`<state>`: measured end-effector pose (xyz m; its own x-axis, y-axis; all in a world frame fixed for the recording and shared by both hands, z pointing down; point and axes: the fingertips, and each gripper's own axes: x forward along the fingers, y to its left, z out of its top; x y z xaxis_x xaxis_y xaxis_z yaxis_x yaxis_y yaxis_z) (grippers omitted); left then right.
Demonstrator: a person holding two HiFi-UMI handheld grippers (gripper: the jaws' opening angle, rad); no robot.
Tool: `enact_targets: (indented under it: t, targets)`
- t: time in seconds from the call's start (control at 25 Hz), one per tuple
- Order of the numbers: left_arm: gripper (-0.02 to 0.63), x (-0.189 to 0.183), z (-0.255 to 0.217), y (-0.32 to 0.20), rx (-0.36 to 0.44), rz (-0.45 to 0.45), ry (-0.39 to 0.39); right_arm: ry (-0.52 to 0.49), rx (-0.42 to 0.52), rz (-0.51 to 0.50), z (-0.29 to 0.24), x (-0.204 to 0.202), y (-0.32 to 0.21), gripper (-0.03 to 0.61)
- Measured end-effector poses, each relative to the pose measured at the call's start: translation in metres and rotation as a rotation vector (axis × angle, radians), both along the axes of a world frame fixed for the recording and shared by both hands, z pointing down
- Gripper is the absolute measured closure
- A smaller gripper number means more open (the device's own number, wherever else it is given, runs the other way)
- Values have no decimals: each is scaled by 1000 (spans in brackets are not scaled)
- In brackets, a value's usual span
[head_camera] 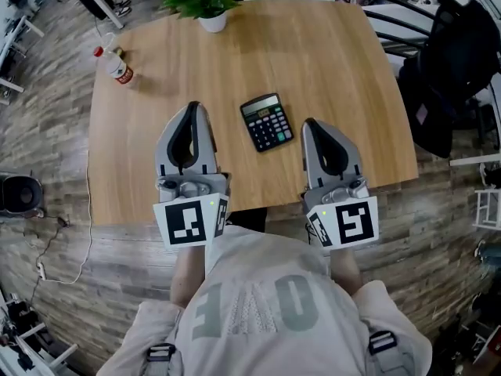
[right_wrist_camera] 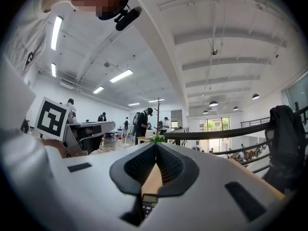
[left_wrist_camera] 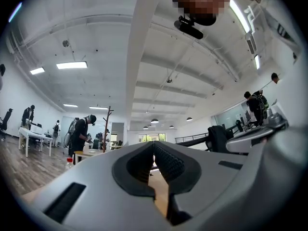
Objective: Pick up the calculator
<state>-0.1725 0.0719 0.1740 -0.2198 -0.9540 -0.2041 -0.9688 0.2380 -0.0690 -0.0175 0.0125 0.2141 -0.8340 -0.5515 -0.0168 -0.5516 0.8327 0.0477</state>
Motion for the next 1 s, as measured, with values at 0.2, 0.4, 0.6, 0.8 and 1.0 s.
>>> enact_targets:
  t: [0.2, 0.4, 0.6, 0.8, 1.0]
  targets:
    - [604, -34, -26, -60, 5, 24, 22, 24, 22, 46, -33, -26, -50, 558]
    - [604, -38, -15, -91, -33, 13, 59, 26, 22, 40, -37, -29, -80, 558]
    - [604, -32, -10, -98, -64, -4, 86, 32, -25, -17, -25, -30, -95, 558]
    - [604, -31, -3, -109, -117, 6, 101, 39, -55, -61, -17, -36, -104, 558]
    - [604, -26, 1, -107, -133, -12, 104, 44, -79, -82, -11, -34, -104, 558]
